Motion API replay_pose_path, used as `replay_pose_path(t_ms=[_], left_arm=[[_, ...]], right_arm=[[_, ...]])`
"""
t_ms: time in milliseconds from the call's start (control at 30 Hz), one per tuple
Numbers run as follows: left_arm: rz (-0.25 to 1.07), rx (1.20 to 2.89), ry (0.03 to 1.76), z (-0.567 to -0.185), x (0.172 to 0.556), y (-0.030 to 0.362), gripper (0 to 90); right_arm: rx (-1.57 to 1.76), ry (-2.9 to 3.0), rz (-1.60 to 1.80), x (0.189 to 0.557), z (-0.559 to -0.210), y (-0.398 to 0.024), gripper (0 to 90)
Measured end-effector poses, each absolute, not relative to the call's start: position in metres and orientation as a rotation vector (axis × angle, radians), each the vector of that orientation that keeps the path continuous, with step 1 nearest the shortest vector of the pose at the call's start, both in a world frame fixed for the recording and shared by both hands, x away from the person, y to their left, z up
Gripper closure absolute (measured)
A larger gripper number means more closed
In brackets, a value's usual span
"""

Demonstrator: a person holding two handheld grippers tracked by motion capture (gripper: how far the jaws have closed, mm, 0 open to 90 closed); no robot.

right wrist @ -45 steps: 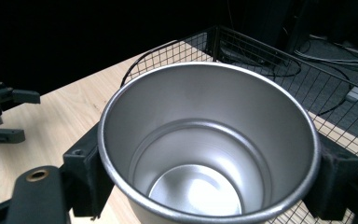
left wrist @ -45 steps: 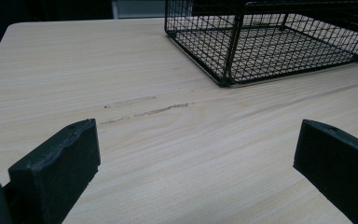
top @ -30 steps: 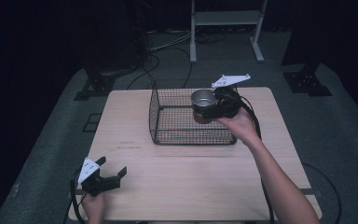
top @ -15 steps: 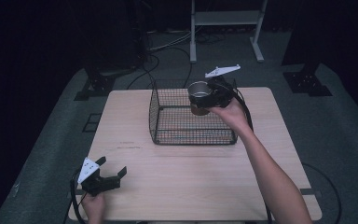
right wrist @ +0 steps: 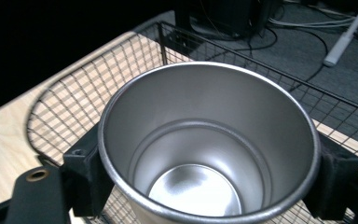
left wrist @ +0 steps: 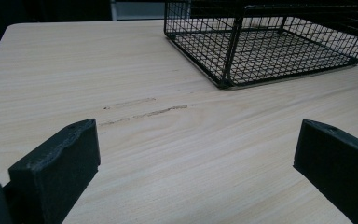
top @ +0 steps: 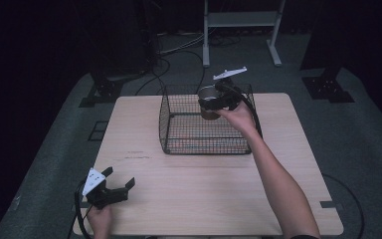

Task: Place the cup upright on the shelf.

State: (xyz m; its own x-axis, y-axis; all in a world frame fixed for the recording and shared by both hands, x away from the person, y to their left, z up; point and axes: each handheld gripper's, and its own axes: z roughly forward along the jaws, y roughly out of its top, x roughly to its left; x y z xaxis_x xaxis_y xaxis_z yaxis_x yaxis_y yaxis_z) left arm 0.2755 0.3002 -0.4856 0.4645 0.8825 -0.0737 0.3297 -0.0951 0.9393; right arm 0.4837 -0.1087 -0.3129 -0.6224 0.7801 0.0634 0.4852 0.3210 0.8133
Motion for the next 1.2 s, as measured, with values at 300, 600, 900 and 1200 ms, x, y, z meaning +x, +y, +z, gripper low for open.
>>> replay_pose_path(t_ms=[300,600,900,1200], left_arm=[[0.655,1.663,1.063,-0.485,0.275,0.3,0.0],[0.653,1.662,1.063,-0.485,0.275,0.3,0.0],[0.652,1.656,1.063,-0.485,0.275,0.3,0.0],[0.654,1.652,1.061,-0.486,0.275,0.3,0.0]], right_arm=[[1.181,2.267,1.164,0.497,-0.329,-0.106,17.8],[1.231,2.282,1.124,0.51,-0.347,-0.105,17.8],[1.245,2.299,1.097,0.519,-0.359,-0.104,17.8],[1.231,2.317,1.029,0.528,-0.371,-0.105,17.8]])
